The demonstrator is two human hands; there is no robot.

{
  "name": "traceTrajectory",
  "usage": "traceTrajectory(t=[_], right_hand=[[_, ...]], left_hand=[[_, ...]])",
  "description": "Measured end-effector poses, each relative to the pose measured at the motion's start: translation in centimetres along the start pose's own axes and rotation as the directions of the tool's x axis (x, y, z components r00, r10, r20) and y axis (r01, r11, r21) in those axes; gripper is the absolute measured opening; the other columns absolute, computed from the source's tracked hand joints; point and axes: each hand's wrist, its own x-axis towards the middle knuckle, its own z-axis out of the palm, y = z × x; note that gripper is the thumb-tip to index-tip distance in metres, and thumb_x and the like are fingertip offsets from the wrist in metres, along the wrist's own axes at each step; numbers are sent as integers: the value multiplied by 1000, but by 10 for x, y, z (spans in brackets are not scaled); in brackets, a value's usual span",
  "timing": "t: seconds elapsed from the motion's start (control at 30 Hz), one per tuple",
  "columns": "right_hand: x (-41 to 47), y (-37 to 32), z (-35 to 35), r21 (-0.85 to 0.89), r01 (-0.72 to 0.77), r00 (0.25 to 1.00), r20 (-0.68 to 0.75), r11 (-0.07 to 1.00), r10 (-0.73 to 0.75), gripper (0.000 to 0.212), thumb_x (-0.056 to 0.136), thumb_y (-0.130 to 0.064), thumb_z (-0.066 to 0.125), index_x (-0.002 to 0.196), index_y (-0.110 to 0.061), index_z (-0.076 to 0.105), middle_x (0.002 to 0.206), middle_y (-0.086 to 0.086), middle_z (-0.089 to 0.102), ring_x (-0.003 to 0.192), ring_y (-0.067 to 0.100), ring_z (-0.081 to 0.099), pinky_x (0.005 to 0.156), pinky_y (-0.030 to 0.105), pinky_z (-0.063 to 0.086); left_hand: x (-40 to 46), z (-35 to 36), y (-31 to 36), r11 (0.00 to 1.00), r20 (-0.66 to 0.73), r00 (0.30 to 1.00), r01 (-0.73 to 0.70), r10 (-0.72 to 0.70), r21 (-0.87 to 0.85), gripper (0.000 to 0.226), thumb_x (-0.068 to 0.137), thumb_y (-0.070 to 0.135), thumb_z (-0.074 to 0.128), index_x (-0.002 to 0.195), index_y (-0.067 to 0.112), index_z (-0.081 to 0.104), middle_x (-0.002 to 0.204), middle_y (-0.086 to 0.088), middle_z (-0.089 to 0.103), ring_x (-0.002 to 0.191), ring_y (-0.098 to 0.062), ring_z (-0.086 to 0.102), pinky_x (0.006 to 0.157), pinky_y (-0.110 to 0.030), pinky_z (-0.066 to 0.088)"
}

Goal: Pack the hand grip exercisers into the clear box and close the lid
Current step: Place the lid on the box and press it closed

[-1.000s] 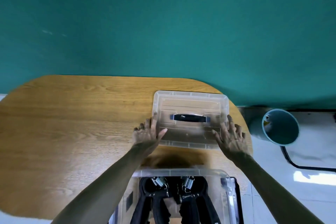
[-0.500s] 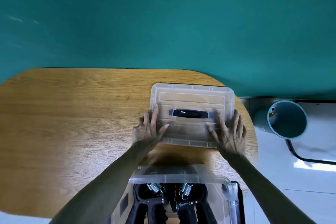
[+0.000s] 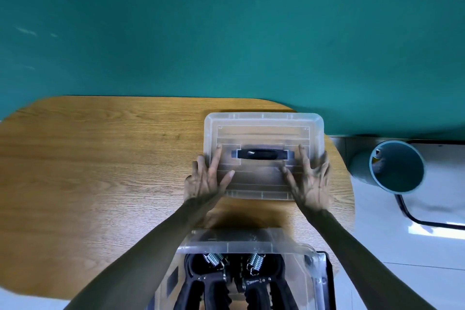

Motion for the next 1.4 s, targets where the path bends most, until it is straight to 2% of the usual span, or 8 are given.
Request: traceTrajectory(t=[0.07,0.2,0.37,0.47,0.6,0.93,1.27,1.4], right_hand=[[-2,-7,-8,-45,32,998,-46,998,-34,75,95,-68,39,158,-44,7,160,29,2,142,49,20,111,62,30],[-8,-18,-29,-43,60,995,-75,997,-63,73,95,-66,37,158,-43,9,159,27,4,141,44,21,111,58,29],[-27,-42,-63,-51,26,983,-180,998,-34,74,94,-70,30,159,-41,9,154,31,17,133,47,33,108,56,36],[-46,-62,-87,-43,41,972,-230,998,-50,74,93,-72,24,159,-39,12,153,34,23,129,47,37,107,55,35],[-70,-85,-114,-35,89,960,-263,995,-95,70,96,-67,28,158,-41,13,153,33,25,123,41,39,104,50,34],[-181,-99,-116,-41,103,961,-255,994,-110,66,99,-67,30,158,-43,13,155,29,24,129,41,36,111,51,32],[-297,-68,-70,-28,71,985,-155,997,-74,74,86,-81,12,154,-54,1,160,24,19,129,39,35,108,51,34],[-315,-57,-62,19,45,989,-141,999,-42,69,91,-78,27,153,-56,5,162,20,17,137,39,29,110,51,32]], left_hand=[[-1,-12,-1,1000,-19,1000,-10,10,15,82,99,71,34,162,28,6,116,-15,47,85,-22,53,37,-21,39],[-2,-40,-4,993,-125,989,-64,77,100,78,101,64,42,161,21,19,110,-22,55,70,-19,53,33,-24,41],[-9,-89,6,989,-96,995,26,-40,-144,75,99,68,34,161,33,10,120,-21,50,78,-29,61,54,-30,55],[-31,-116,3,991,-121,992,4,-20,-131,74,100,71,24,160,40,-5,111,-10,42,49,-8,44,32,-15,33],[-60,-139,-5,973,-104,993,38,-63,-226,72,97,73,19,153,50,-19,118,-13,36,55,-12,54,35,-14,39],[-171,-156,-33,973,-156,986,26,-63,-230,73,97,73,17,153,48,-22,107,-3,26,65,-8,45,38,-14,40],[-293,-123,-49,983,-1,998,55,-56,-175,74,97,70,15,151,44,-29,121,-4,29,57,-6,47,34,-15,36],[-312,-110,-49,990,43,997,62,-57,-126,76,93,73,7,150,41,-31,124,-5,30,61,-6,49,41,-16,42]])
